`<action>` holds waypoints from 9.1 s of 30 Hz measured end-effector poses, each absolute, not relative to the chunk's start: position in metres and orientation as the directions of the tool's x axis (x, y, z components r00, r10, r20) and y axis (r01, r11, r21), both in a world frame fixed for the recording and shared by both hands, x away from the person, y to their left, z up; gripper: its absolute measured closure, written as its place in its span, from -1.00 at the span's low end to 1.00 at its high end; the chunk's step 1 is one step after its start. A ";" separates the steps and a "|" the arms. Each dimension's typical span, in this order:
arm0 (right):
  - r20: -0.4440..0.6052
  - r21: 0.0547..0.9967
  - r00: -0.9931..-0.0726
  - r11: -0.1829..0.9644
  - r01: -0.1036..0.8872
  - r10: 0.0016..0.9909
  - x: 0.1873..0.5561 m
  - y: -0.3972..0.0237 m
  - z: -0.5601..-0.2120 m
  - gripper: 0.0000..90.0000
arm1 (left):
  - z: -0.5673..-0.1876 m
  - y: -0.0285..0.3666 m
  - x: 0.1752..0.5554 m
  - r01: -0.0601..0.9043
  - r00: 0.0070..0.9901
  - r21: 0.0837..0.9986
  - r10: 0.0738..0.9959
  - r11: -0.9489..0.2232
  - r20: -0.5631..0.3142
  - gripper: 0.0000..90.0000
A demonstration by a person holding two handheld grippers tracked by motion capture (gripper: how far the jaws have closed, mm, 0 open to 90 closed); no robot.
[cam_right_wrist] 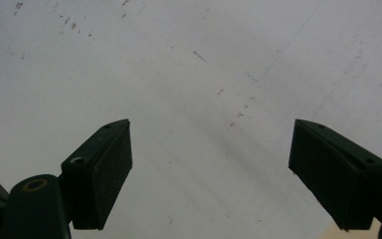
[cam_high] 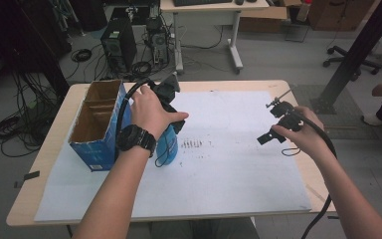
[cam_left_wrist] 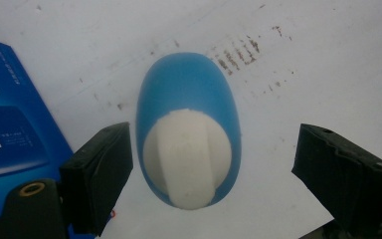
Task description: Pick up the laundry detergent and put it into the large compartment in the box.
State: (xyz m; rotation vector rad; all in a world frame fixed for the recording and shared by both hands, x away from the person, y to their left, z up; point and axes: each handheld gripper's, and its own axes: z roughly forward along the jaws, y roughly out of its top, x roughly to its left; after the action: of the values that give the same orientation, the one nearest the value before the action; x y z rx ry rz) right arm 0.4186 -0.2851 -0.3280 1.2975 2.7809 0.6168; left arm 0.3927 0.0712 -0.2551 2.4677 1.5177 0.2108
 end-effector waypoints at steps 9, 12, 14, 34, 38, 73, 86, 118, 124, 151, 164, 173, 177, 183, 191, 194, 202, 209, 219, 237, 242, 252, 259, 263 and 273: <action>0.154 0.352 -0.654 0.578 0.737 0.740 0.419 -0.285 -0.330 -0.62 | -0.267 0.071 0.395 0.865 0.438 0.267 0.899 -0.424 0.008 -0.63; 0.155 0.353 -0.656 0.579 0.735 0.739 0.419 -0.285 -0.331 -0.62 | -0.269 0.070 0.396 0.865 0.437 0.269 0.899 -0.423 0.008 -0.63; 0.154 0.353 -0.657 0.580 0.734 0.738 0.419 -0.285 -0.331 -0.62 | -0.271 0.070 0.396 0.868 0.434 0.264 0.901 -0.421 0.010 -0.62; 0.154 0.350 -0.655 0.579 0.736 0.739 0.419 -0.286 -0.333 -0.62 | -0.286 0.067 0.403 0.900 0.376 0.228 0.926 -0.373 0.029 -0.42; 0.154 0.351 -0.656 0.580 0.735 0.739 0.419 -0.286 -0.333 -0.62 | -0.286 0.067 0.403 0.902 0.371 0.226 0.928 -0.367 0.030 -0.40; 0.155 0.350 -0.658 0.582 0.735 0.737 0.418 -0.288 -0.335 -0.62 | -0.291 0.066 0.405 0.914 0.335 0.220 0.940 -0.342 0.068 -0.20; 0.156 0.350 -0.654 0.578 0.737 0.740 0.417 -0.289 -0.335 -0.61 | -0.291 0.066 0.405 0.917 0.329 0.217 0.942 -0.336 0.068 -0.18; 0.152 0.353 -0.653 0.577 0.737 0.742 0.415 -0.289 -0.332 -0.60 | -0.270 0.062 0.401 0.908 0.377 0.184 0.925 -0.377 0.035 -0.17; 0.150 0.358 -0.656 0.578 0.734 0.740 0.414 -0.291 -0.331 -0.60 | -0.257 0.065 0.400 0.907 0.375 0.195 0.927 -0.372 0.024 -0.17; 0.150 0.361 -0.654 0.574 0.735 0.742 0.415 -0.290 -0.327 -0.60 | -0.177 0.082 0.397 0.909 0.336 0.250 0.941 -0.333 0.035 -0.17; 0.149 0.360 -0.653 0.574 0.735 0.743 0.416 -0.291 -0.328 -0.60 | -0.151 0.086 0.401 0.915 0.314 0.256 0.949 -0.312 0.036 -0.17; 0.148 0.354 -0.649 0.573 0.739 0.746 0.417 -0.293 -0.327 -0.60 | -0.138 0.093 0.403 0.920 0.294 0.259 0.955 -0.293 0.036 -0.17; 0.147 0.355 -0.650 0.573 0.739 0.746 0.417 -0.293 -0.326 -0.60 | -0.134 0.095 0.403 0.922 0.289 0.261 0.957 -0.287 0.032 -0.17; 0.147 0.355 -0.651 0.574 0.737 0.745 0.417 -0.293 -0.326 -0.60 | -0.128 0.097 0.402 0.921 0.292 0.264 0.956 -0.287 0.024 -0.17; 0.147 0.354 -0.648 0.572 0.740 0.747 0.416 -0.293 -0.325 -0.60 | -0.120 0.101 0.401 0.925 0.280 0.259 0.960 -0.276 0.021 -0.17; 0.148 0.354 -0.649 0.573 0.740 0.747 0.416 -0.293 -0.326 -0.60 | -0.117 0.104 0.400 0.927 0.272 0.264 0.962 -0.268 0.020 -0.17; 0.147 0.353 -0.650 0.575 0.738 0.745 0.417 -0.294 -0.328 -0.60 | -0.113 0.114 0.401 0.935 0.246 0.263 0.969 -0.239 0.009 -0.17; 0.145 0.353 -0.648 0.573 0.740 0.748 0.416 -0.295 -0.329 -0.60 | -0.110 0.125 0.400 0.939 0.218 0.273 0.976 -0.210 0.004 -0.17; 0.144 0.346 -0.646 0.573 0.743 0.750 0.416 -0.297 -0.331 -0.60 | -0.105 0.144 0.399 0.943 0.173 0.290 0.985 -0.162 -0.014 -0.17; 0.146 0.332 -0.639 0.571 0.751 0.755 0.420 -0.297 -0.336 -0.60 | -0.098 0.189 0.398 0.950 0.064 0.305 0.998 -0.059 -0.008 -0.17; 0.144 0.333 -0.641 0.573 0.749 0.754 0.421 -0.295 -0.336 -0.60 | -0.095 0.197 0.398 0.949 0.041 0.313 0.999 -0.041 0.008 -0.17; 0.144 0.330 -0.640 0.573 0.750 0.755 0.422 -0.293 -0.336 -0.60 | -0.091 0.211 0.398 0.946 -0.010 0.325 0.999 -0.002 0.037 -0.17; 0.143 0.327 -0.635 0.570 0.754 0.759 0.422 -0.295 -0.337 -0.60 | -0.093 0.219 0.399 0.945 -0.037 0.328 0.997 0.015 0.062 -0.16; 0.145 0.325 -0.633 0.567 0.757 0.761 0.423 -0.295 -0.337 -0.60 | -0.095 0.223 0.400 0.947 -0.040 0.322 0.997 0.018 0.062 -0.16; 0.144 0.324 -0.629 0.564 0.759 0.764 0.423 -0.297 -0.338 -0.59 | -0.099 0.230 0.402 0.948 -0.056 0.317 0.996 0.030 0.071 -0.16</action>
State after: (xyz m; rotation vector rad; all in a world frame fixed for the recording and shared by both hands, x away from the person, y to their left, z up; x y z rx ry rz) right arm 0.4231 -0.2974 -0.3382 1.3475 2.7678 0.5636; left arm 0.4020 0.2296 -0.0987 2.0336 2.1257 0.4205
